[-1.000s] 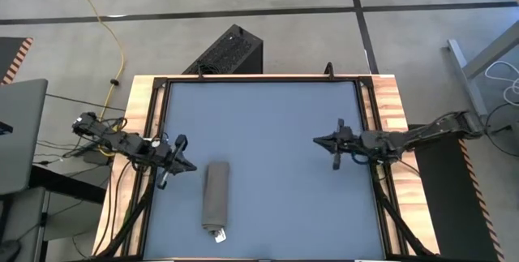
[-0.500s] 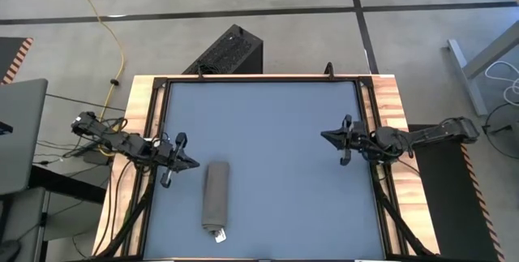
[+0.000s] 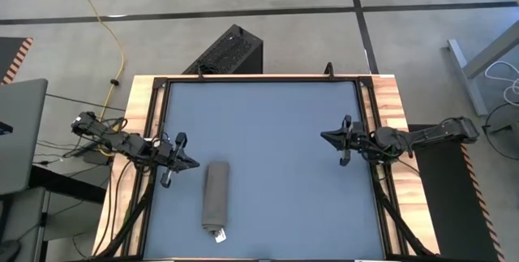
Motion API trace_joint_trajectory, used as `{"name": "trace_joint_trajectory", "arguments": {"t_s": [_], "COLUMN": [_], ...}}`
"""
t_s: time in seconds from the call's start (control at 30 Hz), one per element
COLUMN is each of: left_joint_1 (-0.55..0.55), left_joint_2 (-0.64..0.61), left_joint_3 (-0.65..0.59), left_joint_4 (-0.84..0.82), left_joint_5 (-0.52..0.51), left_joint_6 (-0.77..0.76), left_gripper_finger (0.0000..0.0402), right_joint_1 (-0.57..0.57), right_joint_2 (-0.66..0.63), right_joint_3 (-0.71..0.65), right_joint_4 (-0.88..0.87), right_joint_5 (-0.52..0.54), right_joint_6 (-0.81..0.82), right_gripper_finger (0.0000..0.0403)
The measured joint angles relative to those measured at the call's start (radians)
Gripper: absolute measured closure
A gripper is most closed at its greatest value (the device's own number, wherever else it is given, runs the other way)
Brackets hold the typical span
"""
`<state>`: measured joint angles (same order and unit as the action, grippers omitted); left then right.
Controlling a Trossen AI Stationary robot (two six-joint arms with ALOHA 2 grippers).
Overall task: Roll towel into tight, uniform cylinder
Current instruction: Return to Home Position
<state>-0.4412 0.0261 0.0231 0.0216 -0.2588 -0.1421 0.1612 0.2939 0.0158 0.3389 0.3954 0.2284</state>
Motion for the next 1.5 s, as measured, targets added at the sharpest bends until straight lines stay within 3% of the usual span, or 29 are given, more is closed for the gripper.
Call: {"name": "trace_joint_trajectory", "arguments": {"t_s": [1.5], "left_joint_1": [0.000], "left_joint_2": [0.000], "left_joint_3": [0.000], "left_joint_4": [-0.001], "left_joint_5": [0.000], "left_joint_6": [0.000], "left_gripper_finger": [0.0402], "right_joint_1": [0.000], "right_joint_2": [0.000], "right_joint_3": [0.002], "right_joint_4": [-0.077], "right_joint_5": [-0.003], "right_joint_6": [0.001], "right_gripper_finger": [0.0363]}}
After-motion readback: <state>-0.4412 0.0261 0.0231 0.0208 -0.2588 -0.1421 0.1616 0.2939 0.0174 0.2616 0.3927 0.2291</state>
